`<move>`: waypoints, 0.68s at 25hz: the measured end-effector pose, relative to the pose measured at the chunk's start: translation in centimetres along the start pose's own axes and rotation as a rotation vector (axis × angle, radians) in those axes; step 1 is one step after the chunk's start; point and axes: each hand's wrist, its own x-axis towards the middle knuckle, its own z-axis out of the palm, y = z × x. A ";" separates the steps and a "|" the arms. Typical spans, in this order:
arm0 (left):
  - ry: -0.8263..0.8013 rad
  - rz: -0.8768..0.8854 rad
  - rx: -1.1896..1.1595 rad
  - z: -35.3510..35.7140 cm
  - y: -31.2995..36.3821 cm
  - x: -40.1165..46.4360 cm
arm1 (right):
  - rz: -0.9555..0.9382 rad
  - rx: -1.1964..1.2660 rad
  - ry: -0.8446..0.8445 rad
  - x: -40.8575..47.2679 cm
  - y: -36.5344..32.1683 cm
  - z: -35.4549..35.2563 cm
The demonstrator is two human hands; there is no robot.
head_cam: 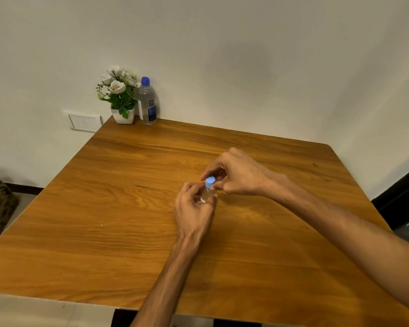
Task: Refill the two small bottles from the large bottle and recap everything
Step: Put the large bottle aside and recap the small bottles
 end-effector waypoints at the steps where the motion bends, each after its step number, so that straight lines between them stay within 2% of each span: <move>1: -0.006 0.001 -0.005 0.0 -0.1 0.0 | -0.015 -0.031 -0.025 0.0 0.0 0.1; 3: -0.015 -0.004 -0.029 -0.1 -0.1 0.0 | -0.030 -0.060 -0.052 0.0 -0.2 0.3; 9: -0.004 -0.015 -0.058 -0.1 -0.5 0.4 | 0.029 -0.079 0.034 0.3 -0.1 0.9; 14: 0.003 -0.011 -0.073 0.1 -0.9 0.2 | 0.128 -0.338 0.125 -0.1 0.3 1.8; 17: -0.005 0.008 -0.041 0.0 -0.9 0.3 | 0.073 -0.255 0.011 -0.7 0.2 1.0</move>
